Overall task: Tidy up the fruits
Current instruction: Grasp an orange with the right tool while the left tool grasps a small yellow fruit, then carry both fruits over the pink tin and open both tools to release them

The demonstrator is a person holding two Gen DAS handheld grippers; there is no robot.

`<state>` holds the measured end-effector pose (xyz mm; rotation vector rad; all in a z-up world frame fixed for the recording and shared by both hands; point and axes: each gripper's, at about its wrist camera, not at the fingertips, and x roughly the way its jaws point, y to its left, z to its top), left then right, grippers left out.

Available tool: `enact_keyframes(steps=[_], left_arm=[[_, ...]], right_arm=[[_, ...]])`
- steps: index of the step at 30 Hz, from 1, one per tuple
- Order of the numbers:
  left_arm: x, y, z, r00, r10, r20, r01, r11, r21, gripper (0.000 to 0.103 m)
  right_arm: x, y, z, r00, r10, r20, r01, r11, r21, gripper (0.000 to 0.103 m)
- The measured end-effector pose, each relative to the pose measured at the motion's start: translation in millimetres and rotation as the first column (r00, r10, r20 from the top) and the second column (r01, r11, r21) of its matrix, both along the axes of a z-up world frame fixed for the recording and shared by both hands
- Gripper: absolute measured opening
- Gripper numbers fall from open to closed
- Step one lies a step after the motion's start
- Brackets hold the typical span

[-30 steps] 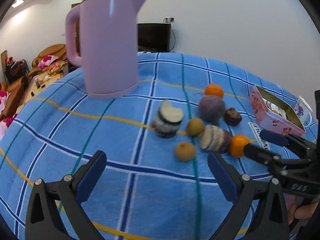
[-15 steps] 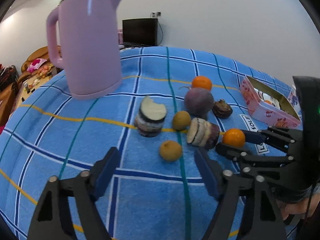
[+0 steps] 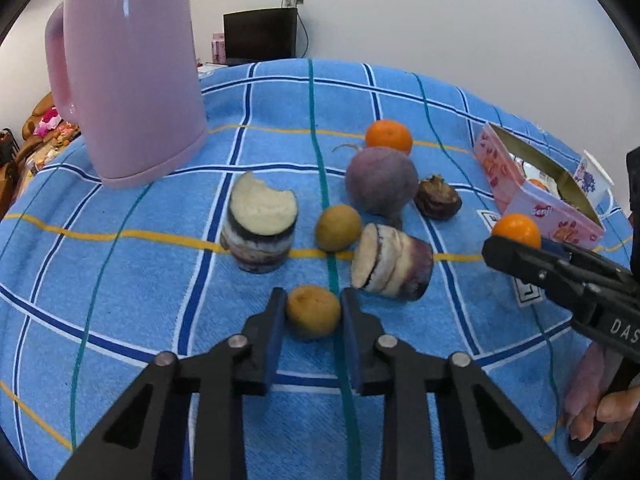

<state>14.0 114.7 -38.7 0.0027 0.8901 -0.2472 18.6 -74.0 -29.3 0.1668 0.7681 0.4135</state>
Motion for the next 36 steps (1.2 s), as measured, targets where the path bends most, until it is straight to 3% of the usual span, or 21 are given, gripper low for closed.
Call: enact_keyframes(steps=[4,7,12,17,22,36], left_arm=[[-3.1,8.9,2.5,1.000,0.018,0.018,-0.017,0.999,-0.042,0.028],[-14.7,13.5,13.9,0.995,0.029,0.095,-0.022,0.997,-0.070,0.028],[-38.1,10.1,40.3,0.962,0.026,0.272,0.012,0.991,-0.137,0.028],[-42.3,-10.6,64.0,0.930,-0.015,0.367,0.068,0.989,-0.132,0.028],[-36.8,-43.1,76.4,0.918,-0.061,0.392,0.100,0.992,-0.079,0.028],[-17.5,-124.2,82.7,0.900,-0.160,0.405,0.209,0.975,-0.079,0.028]], right_arm=[[-6.8,3.0,4.3,0.999,-0.001,0.045,0.002,1.000,-0.023,0.045],[-13.5,4.1,10.6,0.994,-0.009,0.107,0.015,0.998,-0.057,0.045],[-25.7,2.5,25.2,0.972,-0.014,0.233,0.045,0.991,-0.125,0.045],[-33.5,-9.3,39.4,0.950,-0.024,0.311,0.058,0.993,-0.102,0.045],[-32.3,-31.3,49.4,0.937,-0.056,0.345,0.088,0.993,-0.077,0.045],[-28.5,-118.8,47.0,0.912,-0.238,0.333,0.274,0.960,-0.062,0.045]])
